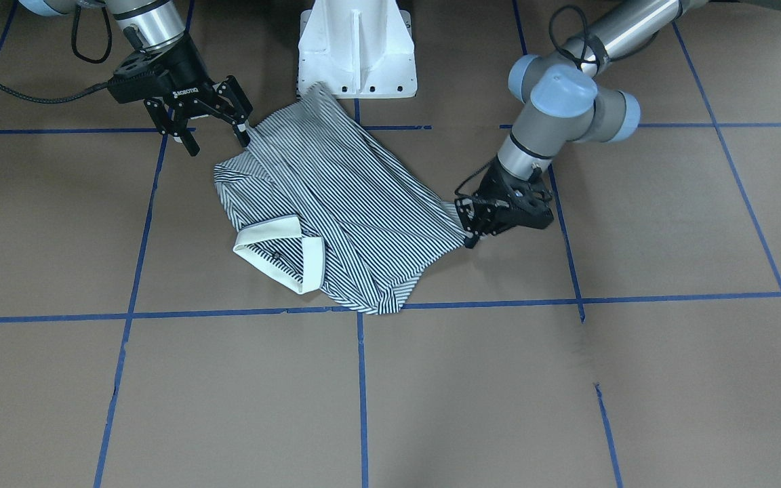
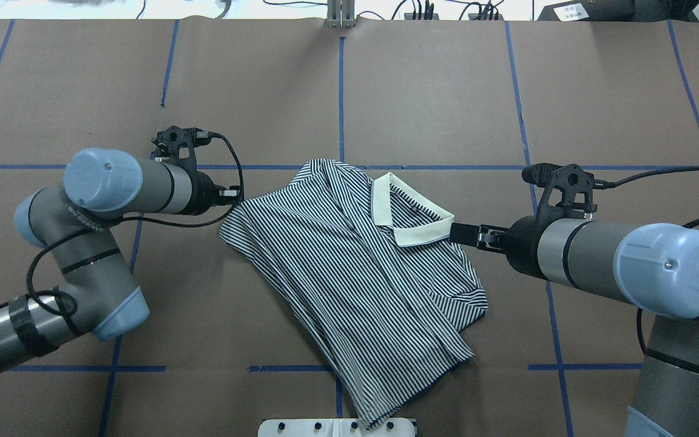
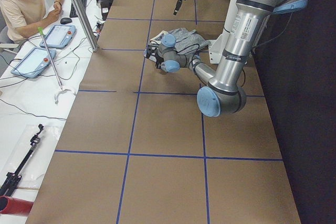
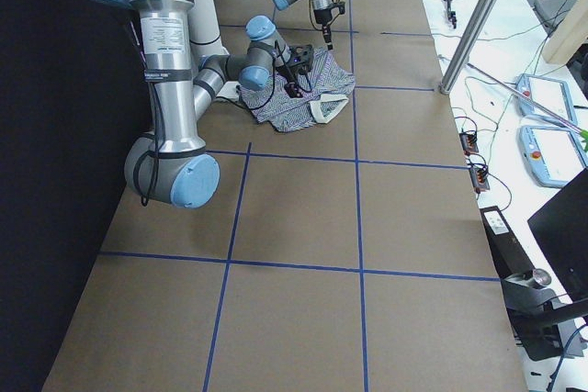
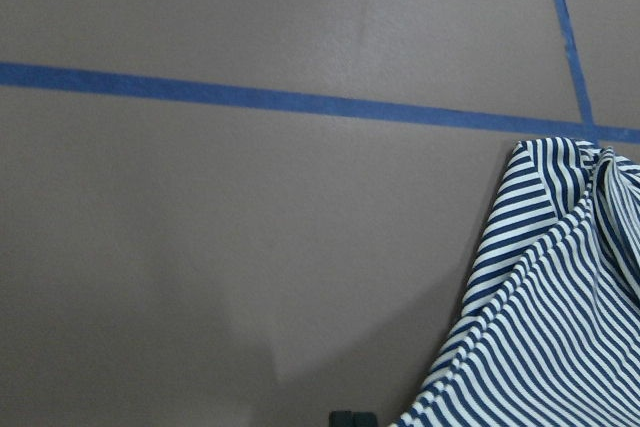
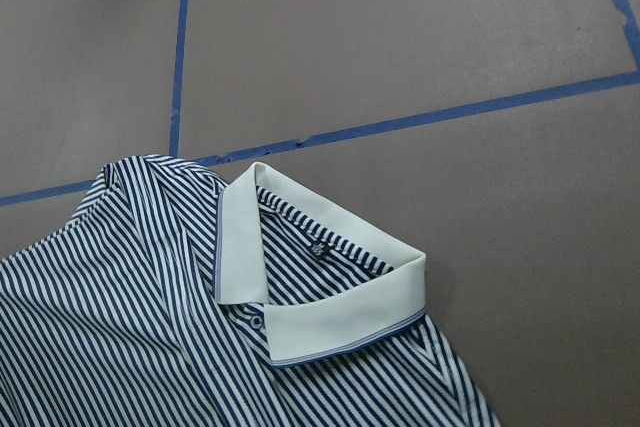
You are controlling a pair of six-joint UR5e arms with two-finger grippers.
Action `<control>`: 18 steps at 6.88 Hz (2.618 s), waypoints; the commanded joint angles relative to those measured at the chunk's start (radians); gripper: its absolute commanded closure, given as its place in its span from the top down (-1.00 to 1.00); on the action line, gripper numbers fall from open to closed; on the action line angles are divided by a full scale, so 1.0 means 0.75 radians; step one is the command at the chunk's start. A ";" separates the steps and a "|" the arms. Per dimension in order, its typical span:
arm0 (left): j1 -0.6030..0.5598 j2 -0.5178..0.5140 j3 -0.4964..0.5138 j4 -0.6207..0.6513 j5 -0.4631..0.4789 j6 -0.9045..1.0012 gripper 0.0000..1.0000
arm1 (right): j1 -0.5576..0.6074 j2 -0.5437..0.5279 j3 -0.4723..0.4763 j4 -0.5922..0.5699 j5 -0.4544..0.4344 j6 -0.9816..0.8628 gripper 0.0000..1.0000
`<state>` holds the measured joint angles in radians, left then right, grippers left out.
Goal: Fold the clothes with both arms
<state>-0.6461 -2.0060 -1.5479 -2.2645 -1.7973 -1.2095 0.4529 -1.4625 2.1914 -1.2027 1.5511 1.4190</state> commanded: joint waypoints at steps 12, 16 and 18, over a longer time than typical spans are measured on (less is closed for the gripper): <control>-0.390 -0.433 0.713 -0.241 -0.015 0.185 0.15 | 0.034 0.435 -0.354 -0.032 0.004 0.000 1.00; -0.458 -0.211 0.462 -0.249 -0.134 0.285 0.14 | -0.007 0.883 -0.714 -0.302 0.157 -0.357 1.00; -0.460 -0.209 0.462 -0.249 -0.134 0.283 0.14 | -0.084 0.982 -0.861 -0.313 0.145 -0.580 1.00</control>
<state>-0.9895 -2.1653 -1.1995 -2.4513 -1.8969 -0.9970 0.4218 -0.7794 1.6185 -1.4275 1.6612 1.0737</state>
